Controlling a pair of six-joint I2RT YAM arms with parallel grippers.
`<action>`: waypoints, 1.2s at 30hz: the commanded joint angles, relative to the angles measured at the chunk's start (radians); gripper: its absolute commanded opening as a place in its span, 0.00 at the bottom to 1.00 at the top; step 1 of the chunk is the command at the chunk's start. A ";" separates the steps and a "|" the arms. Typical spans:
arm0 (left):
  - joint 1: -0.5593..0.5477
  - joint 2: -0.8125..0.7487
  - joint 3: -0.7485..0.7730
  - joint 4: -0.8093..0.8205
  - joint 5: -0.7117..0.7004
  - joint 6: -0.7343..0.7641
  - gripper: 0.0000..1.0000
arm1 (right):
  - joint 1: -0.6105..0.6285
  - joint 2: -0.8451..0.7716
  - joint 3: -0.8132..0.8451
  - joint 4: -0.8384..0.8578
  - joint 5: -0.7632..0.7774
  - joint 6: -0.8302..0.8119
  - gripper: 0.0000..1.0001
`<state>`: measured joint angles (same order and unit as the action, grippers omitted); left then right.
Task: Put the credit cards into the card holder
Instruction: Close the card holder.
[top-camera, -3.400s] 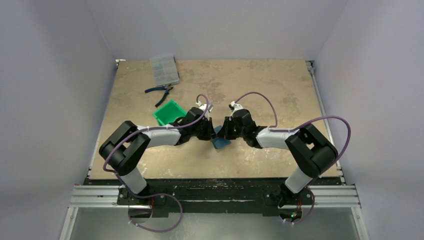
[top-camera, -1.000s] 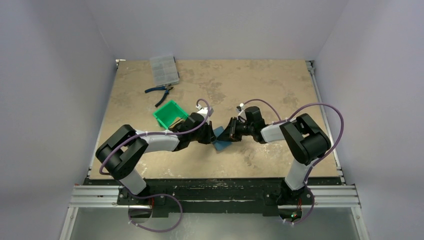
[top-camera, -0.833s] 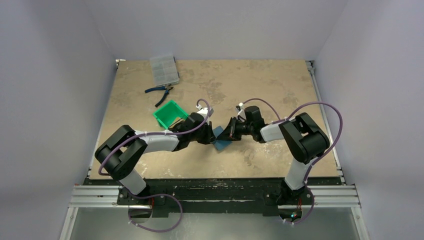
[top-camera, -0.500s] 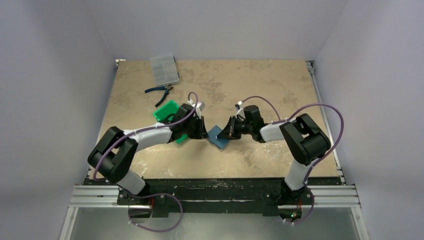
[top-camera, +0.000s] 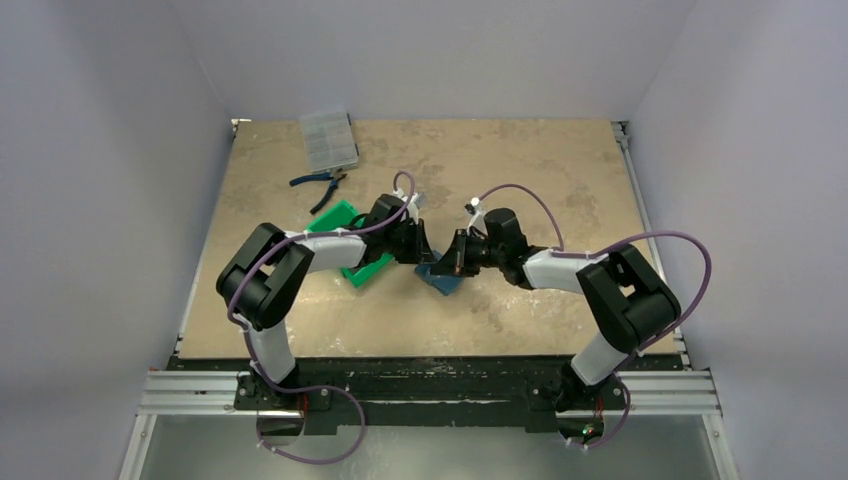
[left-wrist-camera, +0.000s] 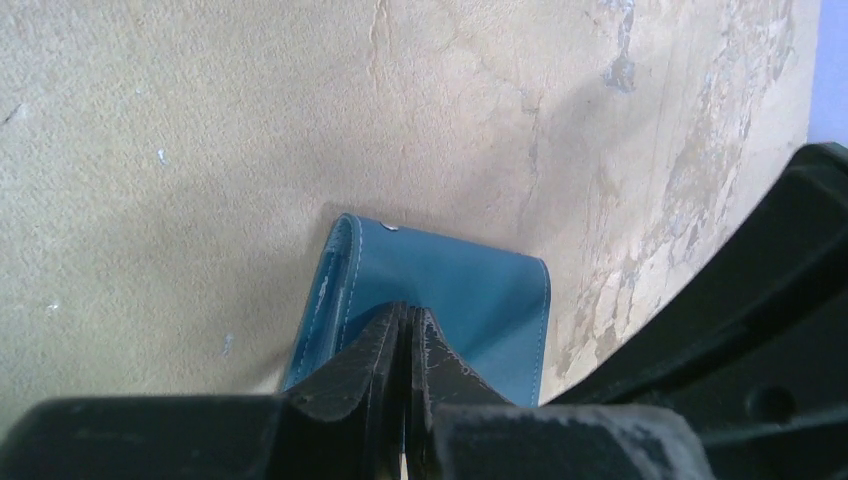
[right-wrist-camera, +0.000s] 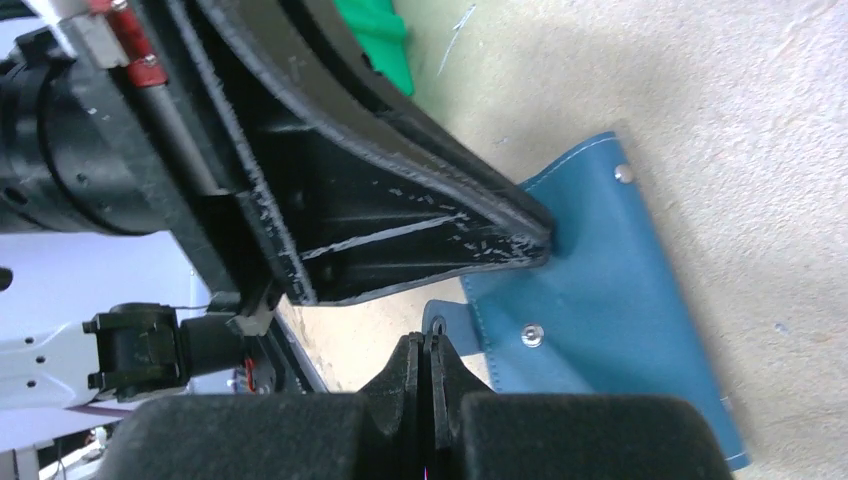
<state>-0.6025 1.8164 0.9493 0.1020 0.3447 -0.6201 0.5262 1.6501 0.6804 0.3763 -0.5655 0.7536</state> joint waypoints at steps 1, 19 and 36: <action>-0.008 0.040 -0.019 0.000 -0.028 0.012 0.00 | 0.012 -0.053 0.030 -0.047 0.048 -0.040 0.00; -0.008 0.002 -0.034 -0.061 -0.083 0.059 0.00 | 0.012 -0.066 0.045 -0.165 0.243 -0.086 0.00; -0.008 -0.002 -0.036 -0.061 -0.080 0.062 0.00 | 0.013 -0.053 0.061 -0.165 0.292 -0.112 0.00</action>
<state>-0.6090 1.8168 0.9451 0.1158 0.3244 -0.6075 0.5426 1.6218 0.6998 0.2066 -0.3489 0.6792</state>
